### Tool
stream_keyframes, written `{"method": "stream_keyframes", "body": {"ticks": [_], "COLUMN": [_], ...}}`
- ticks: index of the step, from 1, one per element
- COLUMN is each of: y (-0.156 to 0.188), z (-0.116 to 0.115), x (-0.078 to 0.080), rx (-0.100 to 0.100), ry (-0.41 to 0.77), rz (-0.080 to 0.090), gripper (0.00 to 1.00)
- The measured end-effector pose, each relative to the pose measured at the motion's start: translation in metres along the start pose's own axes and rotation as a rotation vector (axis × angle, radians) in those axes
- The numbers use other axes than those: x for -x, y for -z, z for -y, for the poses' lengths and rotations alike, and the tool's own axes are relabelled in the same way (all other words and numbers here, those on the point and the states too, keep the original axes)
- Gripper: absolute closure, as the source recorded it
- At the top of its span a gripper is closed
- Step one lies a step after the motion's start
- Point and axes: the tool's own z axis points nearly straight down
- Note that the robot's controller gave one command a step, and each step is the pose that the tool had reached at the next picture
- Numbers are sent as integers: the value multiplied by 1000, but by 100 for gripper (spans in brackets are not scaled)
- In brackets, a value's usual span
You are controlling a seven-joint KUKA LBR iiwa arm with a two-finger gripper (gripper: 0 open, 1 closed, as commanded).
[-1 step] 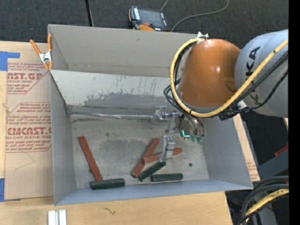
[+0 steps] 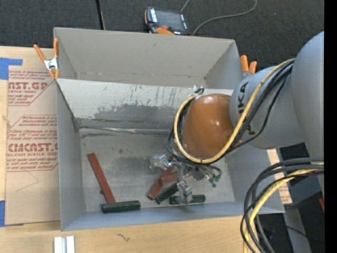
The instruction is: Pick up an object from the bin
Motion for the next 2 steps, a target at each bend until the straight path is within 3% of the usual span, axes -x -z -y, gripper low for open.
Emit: {"method": "stream_keyframes", "body": {"ticks": [1, 2], "y": [3, 149], "z": [0, -15], "x": [1, 18], "rx": [0, -5], "ry": [-2, -33], "rz": [1, 13], "gripper": [100, 100]}}
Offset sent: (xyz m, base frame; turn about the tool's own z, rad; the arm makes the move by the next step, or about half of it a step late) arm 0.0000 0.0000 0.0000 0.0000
